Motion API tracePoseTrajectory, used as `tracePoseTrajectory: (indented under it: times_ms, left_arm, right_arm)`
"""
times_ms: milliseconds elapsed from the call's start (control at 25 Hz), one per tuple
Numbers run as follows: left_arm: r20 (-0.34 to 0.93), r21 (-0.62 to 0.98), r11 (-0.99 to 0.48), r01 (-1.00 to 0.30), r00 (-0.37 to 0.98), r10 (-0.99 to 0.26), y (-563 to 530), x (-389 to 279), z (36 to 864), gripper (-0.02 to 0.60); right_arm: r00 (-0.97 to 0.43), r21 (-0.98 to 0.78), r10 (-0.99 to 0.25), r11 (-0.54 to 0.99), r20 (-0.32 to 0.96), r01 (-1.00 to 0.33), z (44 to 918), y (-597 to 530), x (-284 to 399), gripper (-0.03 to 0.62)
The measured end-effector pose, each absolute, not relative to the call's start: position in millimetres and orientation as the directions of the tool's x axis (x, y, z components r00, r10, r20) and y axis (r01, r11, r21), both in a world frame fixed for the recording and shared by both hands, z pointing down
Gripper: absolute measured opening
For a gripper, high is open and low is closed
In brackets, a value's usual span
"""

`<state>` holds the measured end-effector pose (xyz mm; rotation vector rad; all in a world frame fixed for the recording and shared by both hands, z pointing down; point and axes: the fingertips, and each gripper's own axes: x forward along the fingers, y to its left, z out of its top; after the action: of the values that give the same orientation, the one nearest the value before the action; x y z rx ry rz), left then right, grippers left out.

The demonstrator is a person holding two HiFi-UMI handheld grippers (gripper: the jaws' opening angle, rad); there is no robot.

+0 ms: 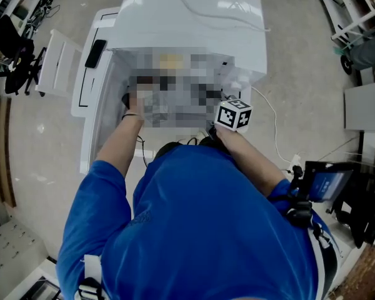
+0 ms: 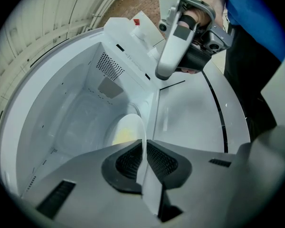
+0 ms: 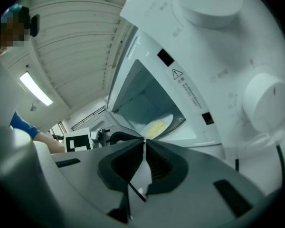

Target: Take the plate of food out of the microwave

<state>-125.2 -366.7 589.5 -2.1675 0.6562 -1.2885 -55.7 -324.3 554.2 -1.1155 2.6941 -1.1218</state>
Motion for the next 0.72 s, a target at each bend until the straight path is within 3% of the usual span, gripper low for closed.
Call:
tracePoseTrajectory:
  times_ms: [120,240,720]
  left_arm:
    - [0.636,-0.656,-0.743,-0.132,0.433,-0.639,-364,-126,590,0.038]
    - [0.637,-0.654,-0.745,-0.128,0.438,-0.635,-363,-126,590,0.038]
    - [0.637,-0.63,-0.765,-0.137,0.473,-0.609,-359,-125,591,0.04]
  right_arm:
    - [-0.758,-0.726,-0.625,0.43,0.189,-0.536,553,-330,-63,0.01]
    - [-0.768,-0.801,-0.619,0.371,0.163,-0.469,562,-333,-69,0.058]
    - [-0.718,-0.935,-0.684,0.157,0.129,-0.317,580,-361,-82,0.144]
